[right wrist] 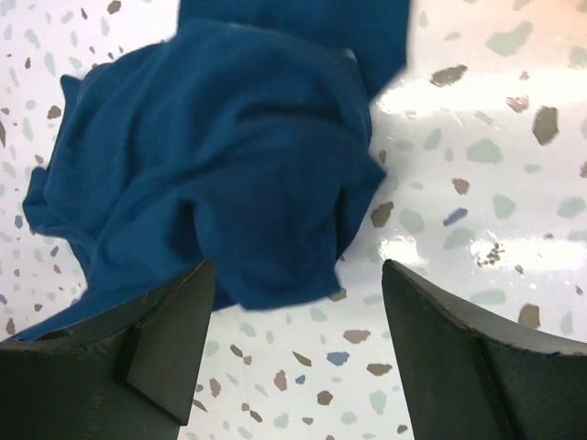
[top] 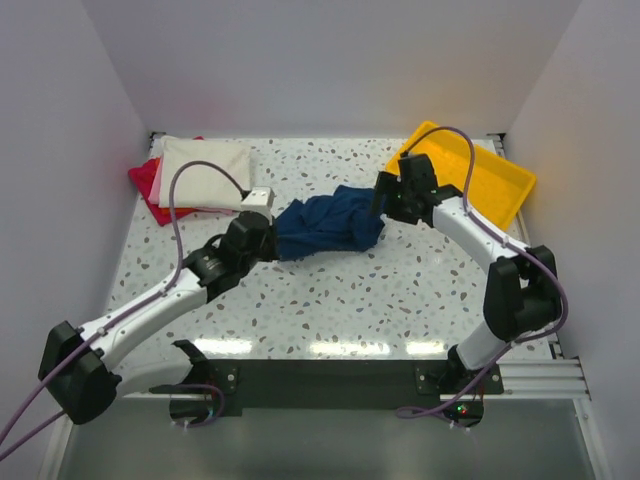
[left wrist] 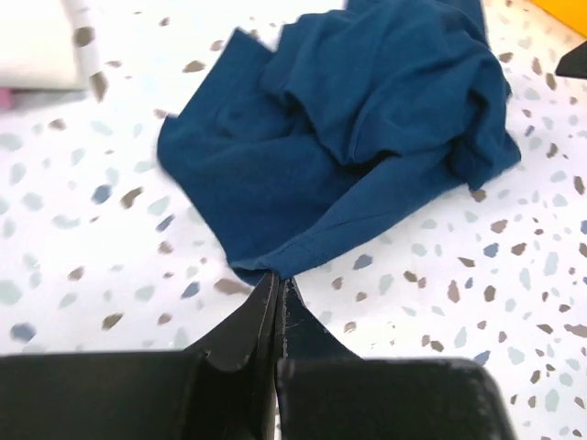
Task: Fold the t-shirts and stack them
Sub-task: Flatten the tshirt out
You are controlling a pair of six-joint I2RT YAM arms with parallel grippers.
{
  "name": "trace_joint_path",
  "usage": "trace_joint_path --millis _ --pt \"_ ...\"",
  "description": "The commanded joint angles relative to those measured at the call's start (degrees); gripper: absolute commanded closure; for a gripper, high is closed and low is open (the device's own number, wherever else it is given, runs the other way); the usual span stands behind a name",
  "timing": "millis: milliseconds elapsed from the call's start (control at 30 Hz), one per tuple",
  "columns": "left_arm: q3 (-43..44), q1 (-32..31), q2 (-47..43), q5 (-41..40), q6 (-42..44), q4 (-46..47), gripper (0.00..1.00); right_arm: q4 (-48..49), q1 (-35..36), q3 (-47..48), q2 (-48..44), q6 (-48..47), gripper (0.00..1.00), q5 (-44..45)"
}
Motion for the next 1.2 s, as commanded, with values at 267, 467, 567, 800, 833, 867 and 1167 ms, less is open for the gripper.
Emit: trace_joint_path --millis 267,467,567,800,833,867,1167 --pt "-6.9 -0.1 -7.9 -9.0 -7.9 -13.1 1.00 7.2 1.7 4.6 10.3 1.3 0.29 -13.7" --pt "-8.0 -0.1 -7.6 -8.5 -9.4 -13.1 1.00 8.2 4.1 4.9 11.3 -0.2 0.28 -17.3" --pt "-8.2 -0.1 -7.5 -8.5 -9.6 -12.9 1.00 8.5 4.8 4.7 12.3 -0.1 0.29 -18.6" --pt "-8.8 0.0 -6.4 -9.7 -9.2 -11.5 1.00 6.8 5.7 6.2 17.2 0.1 0.66 -21.7" --pt "-8.9 0.0 -6.1 -10.2 -9.4 -11.4 1.00 6.2 5.7 6.2 17.0 0.2 0.79 -21.8" --pt "-8.5 0.4 -5.5 -11.6 -9.3 -11.1 1.00 5.6 5.7 6.6 16.5 0.2 0.86 -21.8" --pt "10.5 22.8 2.3 -8.4 3.6 -3.0 1.00 -7.7 1.5 28.1 11.3 -0.4 1.00 -19.1"
